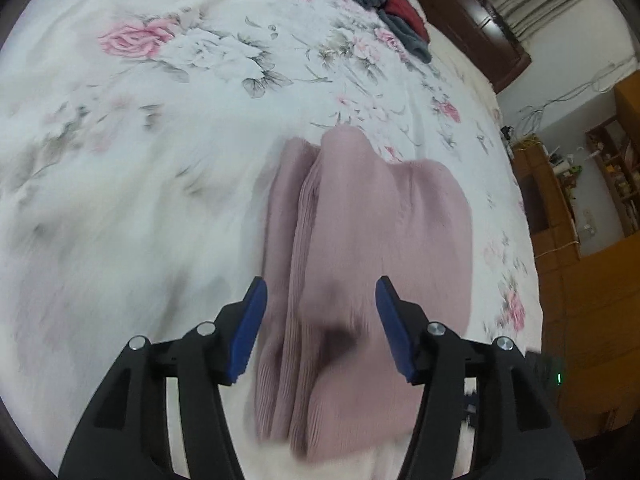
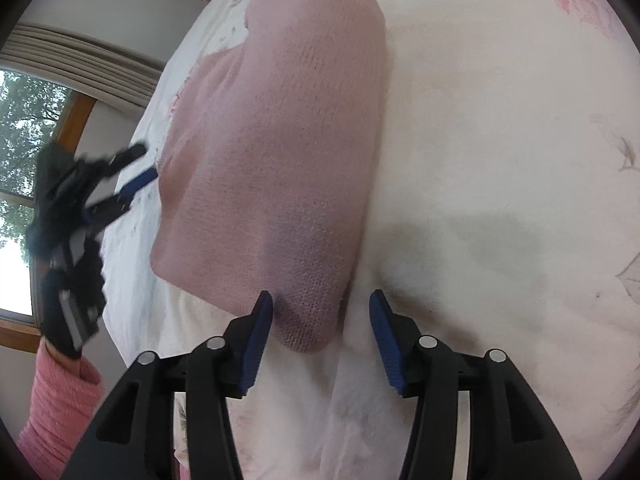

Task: Fold small clothes

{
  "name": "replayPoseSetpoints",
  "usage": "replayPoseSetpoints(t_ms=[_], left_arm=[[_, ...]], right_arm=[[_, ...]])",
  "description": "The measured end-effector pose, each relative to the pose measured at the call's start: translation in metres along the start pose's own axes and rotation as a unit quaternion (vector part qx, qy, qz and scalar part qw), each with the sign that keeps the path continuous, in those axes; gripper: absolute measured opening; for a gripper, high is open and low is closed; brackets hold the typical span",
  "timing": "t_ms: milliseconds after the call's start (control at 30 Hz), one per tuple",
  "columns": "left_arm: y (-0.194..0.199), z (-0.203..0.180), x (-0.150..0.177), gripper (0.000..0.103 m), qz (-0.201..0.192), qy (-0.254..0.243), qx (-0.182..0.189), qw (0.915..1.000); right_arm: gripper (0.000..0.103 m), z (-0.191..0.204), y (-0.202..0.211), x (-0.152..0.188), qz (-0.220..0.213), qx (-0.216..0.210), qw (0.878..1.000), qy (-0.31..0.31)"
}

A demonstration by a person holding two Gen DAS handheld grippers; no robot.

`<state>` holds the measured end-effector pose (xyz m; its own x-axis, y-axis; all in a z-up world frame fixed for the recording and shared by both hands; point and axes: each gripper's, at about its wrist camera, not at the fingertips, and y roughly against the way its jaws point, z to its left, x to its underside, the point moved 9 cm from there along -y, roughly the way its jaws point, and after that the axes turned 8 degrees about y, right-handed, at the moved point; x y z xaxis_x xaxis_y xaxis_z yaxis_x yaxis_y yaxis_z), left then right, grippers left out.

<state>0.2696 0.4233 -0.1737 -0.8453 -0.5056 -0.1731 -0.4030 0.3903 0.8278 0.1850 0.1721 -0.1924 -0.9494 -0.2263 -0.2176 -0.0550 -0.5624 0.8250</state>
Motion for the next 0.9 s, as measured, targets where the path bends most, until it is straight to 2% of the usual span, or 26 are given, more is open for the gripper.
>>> replayPoseSetpoints(t_ms=[67, 100, 133, 200, 333, 467, 500, 567, 667, 733, 767, 833, 900], left_arm=[[-0.014, 0.000, -0.002, 0.043, 0.009, 0.005, -0.011, 0.9999], [-0.020, -0.001, -0.001, 0.020, 0.018, 0.006, -0.010, 0.9998], [-0.023, 0.000, 0.000, 0.013, 0.023, 0.006, -0.013, 0.9996], [-0.016, -0.005, 0.000, 0.009, 0.009, -0.005, -0.011, 0.9999], [0.011, -0.004, -0.005, 0.008, -0.031, -0.015, -0.005, 0.9994], [-0.004, 0.023, -0.002, 0.008, -0.005, -0.002, -0.032, 0.9995], [-0.012, 0.028, 0.001, 0.008, 0.007, 0.004, -0.029, 0.9995], [-0.017, 0.029, 0.000, 0.010, 0.006, 0.011, -0.022, 0.9997], [-0.010, 0.026, 0.002, 0.022, 0.013, 0.021, 0.000, 0.9997], [-0.004, 0.026, 0.003, 0.044, 0.015, 0.019, 0.010, 0.9997], [0.000, 0.025, 0.002, 0.048, 0.013, 0.014, 0.015, 0.9997], [0.003, 0.025, 0.001, 0.070, 0.017, 0.009, 0.028, 0.9994], [-0.002, 0.028, 0.001, 0.073, 0.029, 0.014, 0.036, 0.9989]], right_arm=[[0.051, -0.003, -0.001, 0.002, 0.001, -0.001, 1.000, 0.000], [0.051, -0.004, -0.003, 0.001, 0.001, -0.003, 1.000, -0.002], [0.051, -0.006, -0.002, 0.002, 0.001, -0.005, 1.000, -0.003], [0.051, -0.010, 0.000, 0.004, 0.001, -0.007, 1.000, -0.002], [0.052, -0.009, 0.000, 0.004, 0.000, -0.006, 1.000, 0.004], [0.053, -0.010, 0.000, 0.004, 0.000, -0.009, 1.000, 0.005], [0.053, -0.009, -0.001, 0.004, 0.001, -0.007, 1.000, 0.006], [0.053, -0.011, -0.001, 0.004, 0.003, -0.004, 1.000, 0.009], [0.053, -0.010, 0.000, 0.002, 0.006, -0.002, 1.000, 0.015], [0.053, -0.010, 0.005, -0.002, 0.001, 0.001, 1.000, 0.021], [0.055, -0.010, 0.008, -0.005, -0.005, -0.001, 1.000, 0.021], [0.058, -0.010, 0.017, -0.015, -0.023, -0.012, 1.000, 0.015], [0.062, -0.011, 0.024, -0.025, -0.039, -0.026, 0.999, 0.005]])
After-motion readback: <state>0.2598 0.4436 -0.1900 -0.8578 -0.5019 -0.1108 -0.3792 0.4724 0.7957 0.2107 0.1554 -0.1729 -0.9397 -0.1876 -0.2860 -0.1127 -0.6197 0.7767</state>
